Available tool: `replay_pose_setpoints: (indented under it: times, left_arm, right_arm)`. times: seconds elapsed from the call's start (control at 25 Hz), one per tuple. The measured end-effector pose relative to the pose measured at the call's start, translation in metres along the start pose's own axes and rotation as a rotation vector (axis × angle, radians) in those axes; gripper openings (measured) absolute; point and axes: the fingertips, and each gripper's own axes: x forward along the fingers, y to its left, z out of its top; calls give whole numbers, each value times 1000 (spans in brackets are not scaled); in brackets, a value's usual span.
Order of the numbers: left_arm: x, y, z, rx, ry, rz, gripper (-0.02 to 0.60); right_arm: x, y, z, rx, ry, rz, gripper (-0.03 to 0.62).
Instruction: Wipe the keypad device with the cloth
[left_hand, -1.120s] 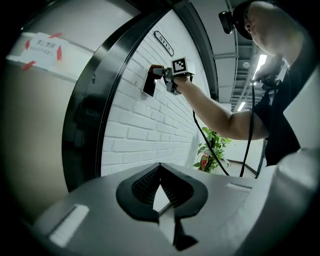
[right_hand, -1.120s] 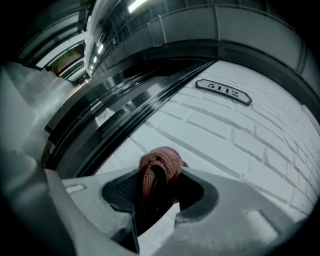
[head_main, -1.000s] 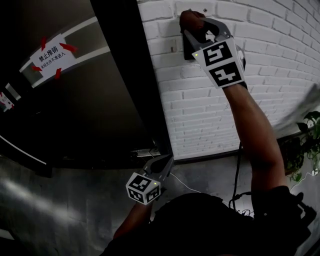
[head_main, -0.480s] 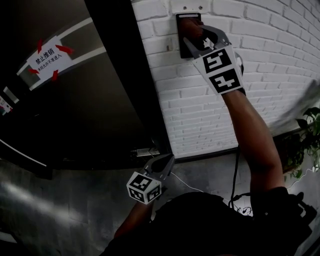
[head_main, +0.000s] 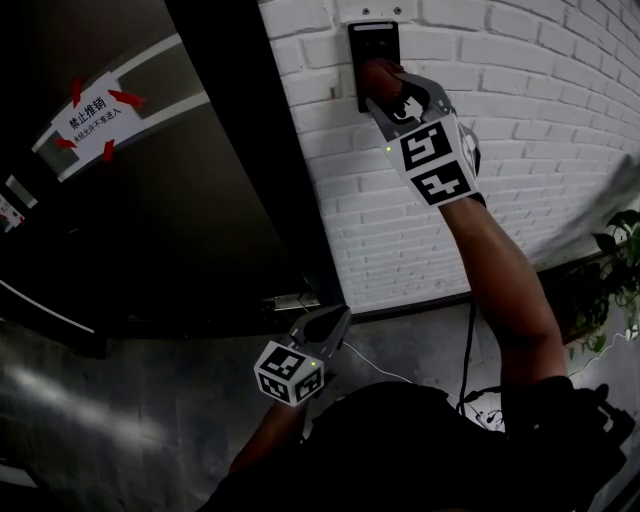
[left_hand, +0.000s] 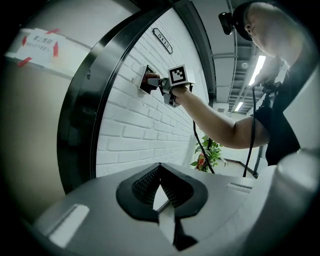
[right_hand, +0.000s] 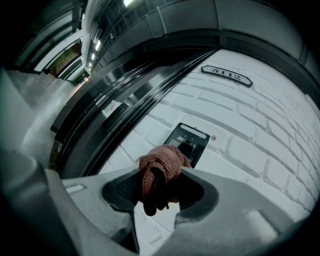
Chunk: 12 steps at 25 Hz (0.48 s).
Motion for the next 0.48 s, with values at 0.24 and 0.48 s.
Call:
replay_pose_setpoints:
  times: [0.24,0.48]
  left_arm:
    - [-1,-1,-1,0,0,1,17]
    - [-2,-1,-2,4,1,2,17]
  right_arm:
    - [-3,11,-16,18,23,17,158]
    - [-4,22,-32,34,50,33,157]
